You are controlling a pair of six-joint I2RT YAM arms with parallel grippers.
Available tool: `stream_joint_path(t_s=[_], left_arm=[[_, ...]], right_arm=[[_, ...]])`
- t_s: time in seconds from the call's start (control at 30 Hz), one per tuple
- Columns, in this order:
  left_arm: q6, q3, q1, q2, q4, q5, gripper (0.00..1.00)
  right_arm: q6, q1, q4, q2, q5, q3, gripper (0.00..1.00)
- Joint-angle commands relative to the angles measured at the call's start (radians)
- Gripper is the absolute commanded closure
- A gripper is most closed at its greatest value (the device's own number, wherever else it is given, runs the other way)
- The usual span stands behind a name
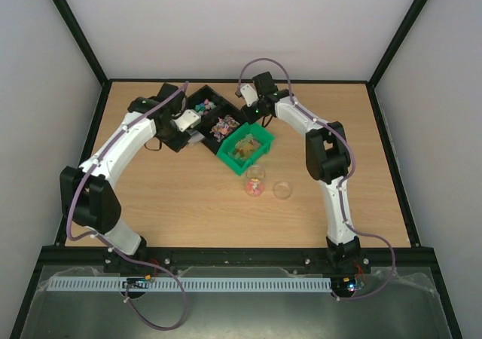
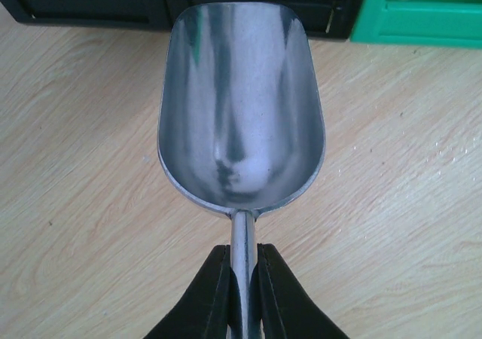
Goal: Pack the candies
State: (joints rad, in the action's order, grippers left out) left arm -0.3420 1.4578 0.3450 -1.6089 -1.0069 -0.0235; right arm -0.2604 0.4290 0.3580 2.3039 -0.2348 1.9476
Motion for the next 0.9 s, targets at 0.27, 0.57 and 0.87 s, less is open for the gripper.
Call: stream_joint_path(t_s=[0.27, 0.57, 0.87], left_arm=[[-0.169, 0.093, 0.017, 0.001, -0.171, 0.054, 0.98], [-0.232, 0.239, 0.056, -0.129, -0.273, 0.161, 0.98], [-0.241, 0.269, 0.088, -0.192, -0.291, 0.259, 0.98]], right_arm=[[0.089, 0.073, 0.017, -0.056, -0.111, -0.097, 0.99], [0.123, 0.097, 0.011, -0.081, -0.128, -0.141, 0.99], [0.179, 0.113, -0.004, -0.098, -0.104, -0.162, 0.99]])
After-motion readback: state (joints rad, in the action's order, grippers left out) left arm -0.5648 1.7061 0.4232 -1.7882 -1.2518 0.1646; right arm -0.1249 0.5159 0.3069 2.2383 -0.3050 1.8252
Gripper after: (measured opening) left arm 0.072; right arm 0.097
